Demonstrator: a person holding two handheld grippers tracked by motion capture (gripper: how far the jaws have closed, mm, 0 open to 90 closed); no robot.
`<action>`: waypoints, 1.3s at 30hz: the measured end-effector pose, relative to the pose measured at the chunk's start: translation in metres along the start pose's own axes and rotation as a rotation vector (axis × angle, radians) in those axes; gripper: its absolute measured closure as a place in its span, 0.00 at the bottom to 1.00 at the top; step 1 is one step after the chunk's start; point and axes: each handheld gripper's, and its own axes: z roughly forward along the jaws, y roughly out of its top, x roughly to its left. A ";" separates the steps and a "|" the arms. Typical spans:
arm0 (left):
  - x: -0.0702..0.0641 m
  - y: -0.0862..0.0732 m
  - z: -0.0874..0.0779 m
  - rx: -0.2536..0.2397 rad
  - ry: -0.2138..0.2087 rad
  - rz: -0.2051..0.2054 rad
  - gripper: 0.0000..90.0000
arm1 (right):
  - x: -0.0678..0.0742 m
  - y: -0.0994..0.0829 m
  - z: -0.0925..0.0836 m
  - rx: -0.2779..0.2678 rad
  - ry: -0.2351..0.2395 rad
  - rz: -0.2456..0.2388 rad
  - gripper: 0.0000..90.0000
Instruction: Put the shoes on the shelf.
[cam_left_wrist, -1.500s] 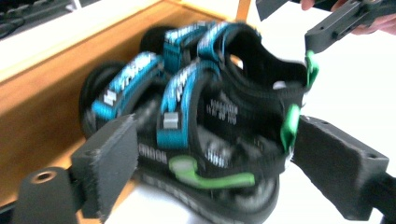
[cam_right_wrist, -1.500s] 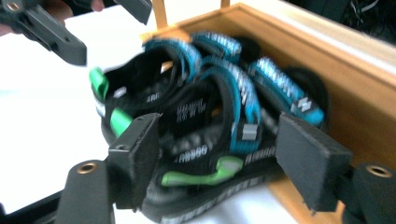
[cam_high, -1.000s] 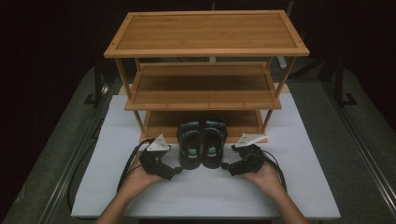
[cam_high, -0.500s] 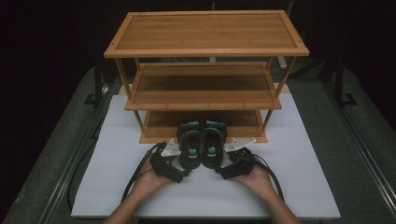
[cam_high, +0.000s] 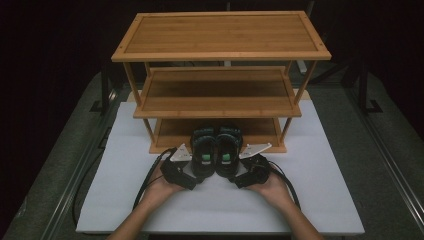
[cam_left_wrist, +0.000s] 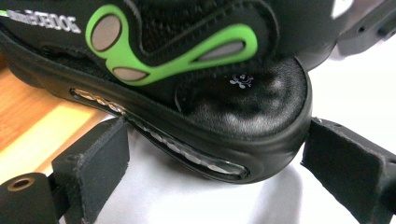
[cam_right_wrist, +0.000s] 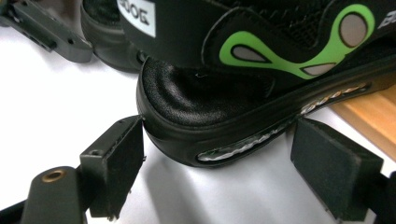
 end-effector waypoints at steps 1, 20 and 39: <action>0.000 0.000 0.000 0.000 0.000 0.000 0.08 | 0.000 0.000 0.000 0.000 0.000 0.000 0.20; 0.029 0.020 0.001 -0.060 0.019 -0.023 0.21 | -0.025 0.025 -0.005 -0.084 -0.012 -0.010 0.43; 0.060 0.041 0.023 -0.067 0.073 -0.052 0.27 | -0.048 0.037 0.012 -0.103 -0.090 -0.005 0.51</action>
